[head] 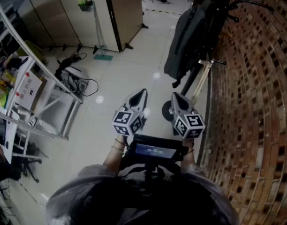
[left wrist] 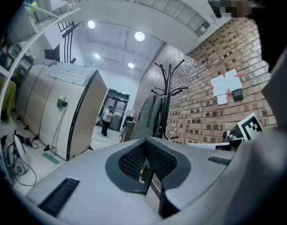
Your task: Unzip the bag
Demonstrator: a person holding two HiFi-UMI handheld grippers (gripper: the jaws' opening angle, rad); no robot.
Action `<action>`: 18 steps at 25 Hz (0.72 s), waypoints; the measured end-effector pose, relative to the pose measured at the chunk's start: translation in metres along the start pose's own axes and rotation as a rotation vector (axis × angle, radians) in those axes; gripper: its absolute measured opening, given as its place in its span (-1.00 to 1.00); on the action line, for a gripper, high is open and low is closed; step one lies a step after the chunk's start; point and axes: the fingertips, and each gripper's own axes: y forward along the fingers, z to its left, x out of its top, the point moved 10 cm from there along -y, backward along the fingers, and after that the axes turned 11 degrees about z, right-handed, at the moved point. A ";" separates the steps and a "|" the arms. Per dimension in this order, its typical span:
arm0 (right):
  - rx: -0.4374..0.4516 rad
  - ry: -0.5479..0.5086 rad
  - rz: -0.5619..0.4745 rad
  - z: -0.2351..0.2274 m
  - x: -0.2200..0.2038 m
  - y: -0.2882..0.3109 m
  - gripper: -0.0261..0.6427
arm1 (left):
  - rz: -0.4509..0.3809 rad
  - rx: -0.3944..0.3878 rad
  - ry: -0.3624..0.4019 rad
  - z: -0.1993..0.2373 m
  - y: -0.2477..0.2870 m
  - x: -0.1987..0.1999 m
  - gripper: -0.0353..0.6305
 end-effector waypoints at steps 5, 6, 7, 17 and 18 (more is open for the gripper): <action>-0.056 0.070 -0.050 0.029 0.015 0.047 -0.94 | 0.028 -0.076 0.056 0.057 0.010 0.027 -0.87; -0.072 0.074 -0.056 0.033 0.017 0.054 -0.94 | 0.031 -0.092 0.058 0.066 0.012 0.032 -0.87; -0.088 0.078 -0.062 0.036 0.019 0.059 -0.94 | 0.037 -0.109 0.062 0.075 0.014 0.035 -0.87; -0.218 0.082 -0.060 0.064 0.023 0.085 -0.94 | 0.075 -0.258 0.043 0.122 0.036 0.046 -0.87; -0.228 0.075 -0.055 0.065 0.024 0.084 -0.94 | 0.074 -0.269 0.034 0.122 0.038 0.046 -0.87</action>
